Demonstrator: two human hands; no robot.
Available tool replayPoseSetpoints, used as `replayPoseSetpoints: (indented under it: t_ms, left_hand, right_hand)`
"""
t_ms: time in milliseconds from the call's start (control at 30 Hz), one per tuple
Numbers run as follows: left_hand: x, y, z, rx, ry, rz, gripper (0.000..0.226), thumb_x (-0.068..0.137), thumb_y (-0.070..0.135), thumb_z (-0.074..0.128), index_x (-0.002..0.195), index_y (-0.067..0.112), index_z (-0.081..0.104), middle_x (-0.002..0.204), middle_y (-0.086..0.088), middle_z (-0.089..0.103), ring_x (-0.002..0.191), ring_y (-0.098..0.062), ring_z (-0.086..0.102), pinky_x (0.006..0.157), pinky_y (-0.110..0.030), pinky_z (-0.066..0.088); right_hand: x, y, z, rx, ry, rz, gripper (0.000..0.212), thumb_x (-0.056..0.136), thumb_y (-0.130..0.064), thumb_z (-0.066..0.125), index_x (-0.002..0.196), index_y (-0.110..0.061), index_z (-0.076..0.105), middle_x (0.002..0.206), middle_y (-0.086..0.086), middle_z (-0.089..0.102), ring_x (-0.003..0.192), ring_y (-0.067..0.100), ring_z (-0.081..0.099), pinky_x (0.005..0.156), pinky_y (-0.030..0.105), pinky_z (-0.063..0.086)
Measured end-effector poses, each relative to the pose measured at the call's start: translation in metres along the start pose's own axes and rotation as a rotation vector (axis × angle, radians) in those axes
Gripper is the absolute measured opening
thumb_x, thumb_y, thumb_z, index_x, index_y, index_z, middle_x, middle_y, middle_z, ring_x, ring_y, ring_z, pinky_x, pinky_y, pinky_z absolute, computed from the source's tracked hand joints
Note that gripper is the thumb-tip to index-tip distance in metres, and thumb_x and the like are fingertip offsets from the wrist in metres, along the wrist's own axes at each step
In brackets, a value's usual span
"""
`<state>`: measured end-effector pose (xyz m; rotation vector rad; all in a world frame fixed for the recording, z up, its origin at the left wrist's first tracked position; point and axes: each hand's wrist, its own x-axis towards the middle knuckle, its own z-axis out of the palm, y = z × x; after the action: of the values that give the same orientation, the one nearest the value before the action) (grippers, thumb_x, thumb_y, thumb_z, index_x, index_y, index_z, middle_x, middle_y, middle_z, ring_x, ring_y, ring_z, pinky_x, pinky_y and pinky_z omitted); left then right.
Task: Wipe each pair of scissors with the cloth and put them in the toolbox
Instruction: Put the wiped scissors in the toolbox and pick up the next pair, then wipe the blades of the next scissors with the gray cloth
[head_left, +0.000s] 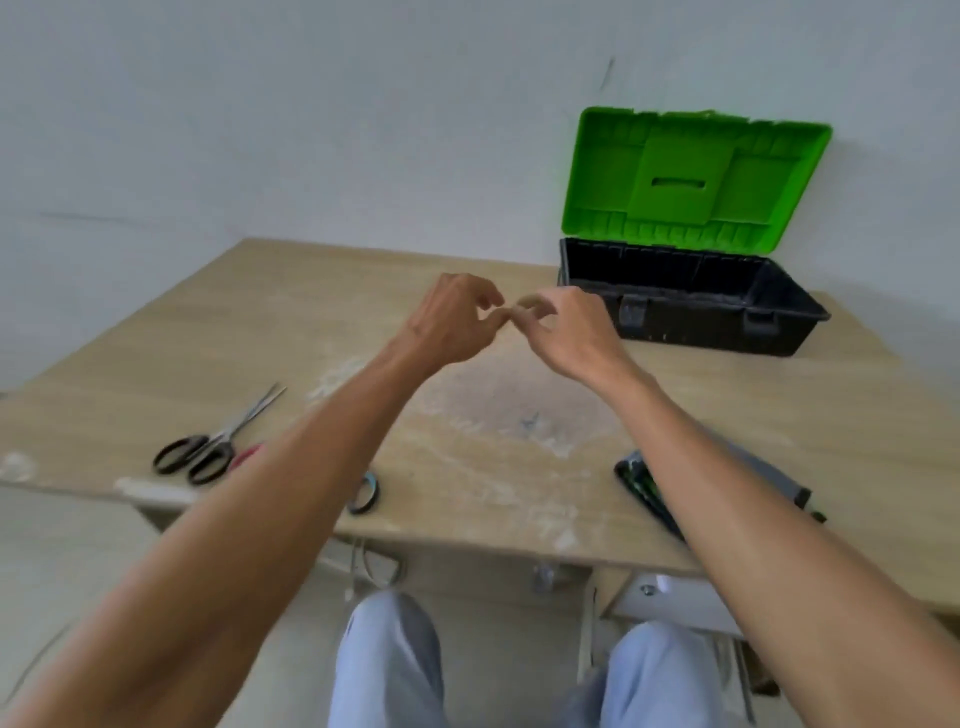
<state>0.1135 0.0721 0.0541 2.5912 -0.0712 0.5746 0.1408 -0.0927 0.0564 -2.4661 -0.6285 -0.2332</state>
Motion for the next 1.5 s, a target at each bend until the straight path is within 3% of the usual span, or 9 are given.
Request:
replayPoseSetpoints:
  t_ms: [267, 433, 567, 700, 867, 1000, 1167, 1267, 1500]
  left_hand:
    - [-0.143, -0.063, -0.067, 0.115, -0.156, -0.333, 0.040, 0.088, 0.032, 0.067, 0.122, 0.010, 0.069, 0.110, -0.007, 0.074, 0.100, -0.020, 0.069, 0.093, -0.034, 0.053]
    - [-0.183, -0.068, -0.070, 0.249, -0.367, -0.374, 0.034, 0.085, 0.034, 0.069, 0.113, 0.014, 0.074, 0.114, -0.007, 0.067, 0.104, -0.022, 0.058, 0.093, -0.031, 0.042]
    - [-0.187, -0.069, -0.059, 0.270, -0.267, -0.362, 0.036, 0.084, 0.033, 0.071, 0.115, 0.014, 0.073, 0.115, -0.007, 0.063, 0.112, -0.025, 0.050, 0.093, -0.035, 0.042]
    - [-0.185, -0.070, -0.054, 0.213, -0.164, -0.377, 0.033, 0.076, 0.035, 0.074, 0.102, 0.015, 0.076, 0.101, -0.004, 0.072, 0.097, -0.021, 0.060, 0.089, -0.042, 0.052]
    - [-0.183, -0.052, -0.052, -0.276, -0.037, -0.479, 0.024, 0.075, 0.019, 0.082, 0.097, 0.013, 0.077, 0.079, 0.001, 0.077, 0.064, -0.011, 0.073, 0.065, -0.032, 0.063]
    - [-0.180, -0.020, -0.051, -0.826, 0.026, -0.595, 0.022, 0.082, 0.012, 0.078, 0.104, 0.010, 0.074, 0.082, -0.010, 0.078, 0.080, -0.018, 0.076, 0.070, -0.023, 0.061]
    - [-0.178, 0.032, -0.018, -1.405, 0.077, -0.769, 0.027, 0.070, 0.019, 0.076, 0.094, 0.005, 0.078, 0.091, -0.013, 0.078, 0.084, -0.016, 0.074, 0.077, -0.021, 0.060]
    - [-0.175, 0.059, 0.010, -1.494, 0.098, -0.840, 0.017, 0.075, 0.023, 0.075, 0.083, 0.009, 0.081, 0.088, -0.013, 0.077, 0.082, -0.017, 0.073, 0.083, -0.026, 0.060]
    - [-0.170, 0.084, 0.037, -1.510, 0.166, -0.942, 0.020, 0.073, 0.019, 0.078, 0.087, 0.005, 0.079, 0.080, -0.010, 0.077, 0.077, -0.017, 0.072, 0.079, -0.026, 0.061]
  right_hand:
    - [-0.079, -0.091, 0.054, 0.024, -0.464, -0.042, 0.050, 0.097, -0.052, 0.068, 0.129, -0.013, 0.070, 0.123, 0.008, 0.075, 0.096, 0.020, 0.068, 0.083, 0.029, 0.050]
    - [-0.098, -0.106, 0.086, 0.014, -0.449, 0.058, 0.052, 0.084, -0.050, 0.084, 0.111, -0.006, 0.077, 0.108, 0.012, 0.078, 0.094, 0.028, 0.074, 0.086, 0.043, 0.062]
    - [-0.101, -0.101, 0.102, 0.027, -0.383, 0.111, 0.025, 0.079, -0.031, 0.089, 0.084, -0.007, 0.081, 0.083, 0.005, 0.079, 0.074, 0.022, 0.074, 0.074, 0.041, 0.065]
    - [-0.101, -0.092, 0.106, 0.059, -0.285, 0.141, 0.007, 0.077, -0.012, 0.082, 0.071, -0.008, 0.080, 0.072, 0.006, 0.078, 0.064, 0.022, 0.073, 0.065, 0.040, 0.064]
    - [-0.111, -0.063, 0.086, 0.154, -0.265, 0.126, 0.034, 0.085, -0.009, 0.077, 0.119, -0.011, 0.075, 0.087, -0.002, 0.076, 0.083, 0.014, 0.074, 0.076, 0.023, 0.059]
    - [-0.129, -0.035, 0.053, 0.345, -0.219, 0.172, 0.020, 0.090, -0.009, 0.076, 0.108, -0.016, 0.082, 0.088, -0.010, 0.077, 0.075, -0.001, 0.072, 0.064, 0.007, 0.052]
    - [-0.163, -0.011, 0.016, 0.657, -0.019, 0.262, 0.021, 0.095, 0.000, 0.073, 0.103, -0.017, 0.082, 0.088, -0.002, 0.081, 0.075, 0.011, 0.078, 0.062, 0.020, 0.062]
    - [-0.178, 0.002, 0.009, 0.580, 0.083, 0.240, 0.025, 0.094, 0.000, 0.074, 0.102, -0.022, 0.082, 0.092, -0.004, 0.078, 0.075, 0.012, 0.077, 0.064, 0.030, 0.066]
    - [-0.194, 0.022, 0.000, 0.315, 0.131, 0.143, 0.021, 0.093, -0.009, 0.076, 0.107, -0.022, 0.082, 0.093, -0.014, 0.073, 0.081, 0.002, 0.073, 0.070, 0.016, 0.059]
